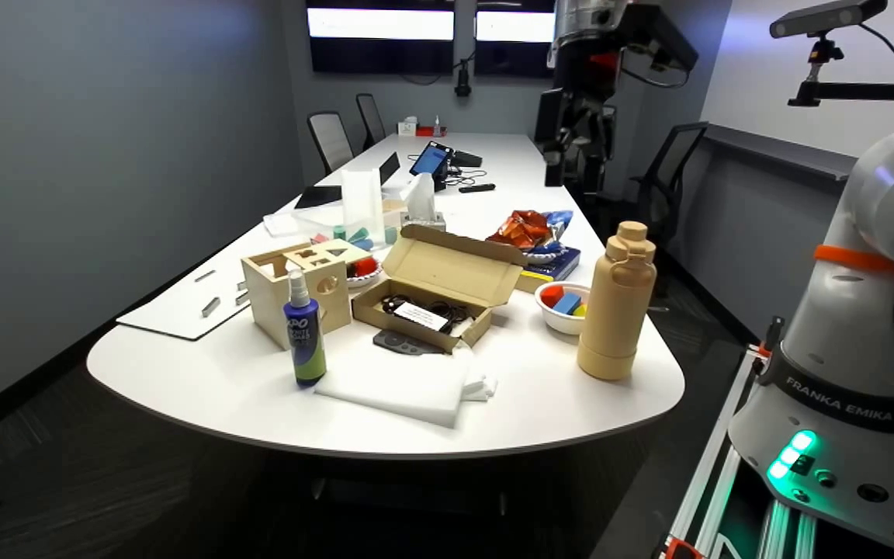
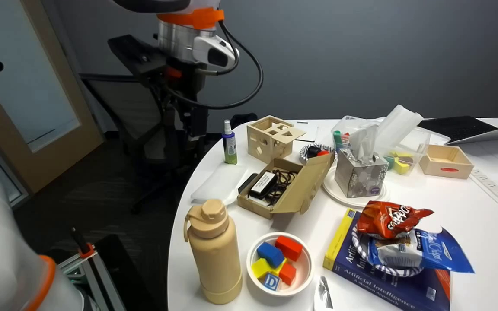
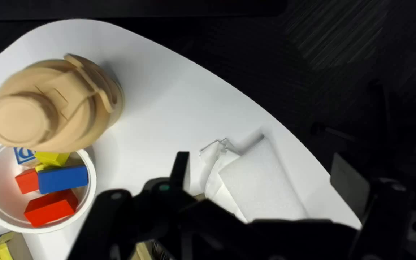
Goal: Take the power pack out of the cardboard box
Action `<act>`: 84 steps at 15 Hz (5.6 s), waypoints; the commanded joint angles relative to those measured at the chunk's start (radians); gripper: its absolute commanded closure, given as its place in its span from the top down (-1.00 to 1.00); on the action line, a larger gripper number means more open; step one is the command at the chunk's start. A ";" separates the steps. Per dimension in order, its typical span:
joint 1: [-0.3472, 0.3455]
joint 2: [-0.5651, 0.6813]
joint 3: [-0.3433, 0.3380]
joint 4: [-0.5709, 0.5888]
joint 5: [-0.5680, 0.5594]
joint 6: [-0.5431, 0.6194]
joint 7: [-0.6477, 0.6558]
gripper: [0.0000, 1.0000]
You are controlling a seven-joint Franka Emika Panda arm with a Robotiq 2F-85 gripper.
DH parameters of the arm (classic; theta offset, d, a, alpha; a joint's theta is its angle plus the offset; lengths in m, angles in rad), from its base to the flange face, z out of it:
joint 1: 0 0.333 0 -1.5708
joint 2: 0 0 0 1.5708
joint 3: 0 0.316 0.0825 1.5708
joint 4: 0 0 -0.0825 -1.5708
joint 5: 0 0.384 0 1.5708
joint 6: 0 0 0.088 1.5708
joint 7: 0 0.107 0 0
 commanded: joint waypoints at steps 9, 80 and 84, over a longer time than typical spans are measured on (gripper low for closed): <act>0.014 0.675 0.102 0.320 0.009 0.409 0.228 1.00; 0.264 1.238 -0.190 0.481 -0.454 0.960 0.374 1.00; 0.249 1.247 -0.180 0.485 -0.428 0.955 0.368 0.50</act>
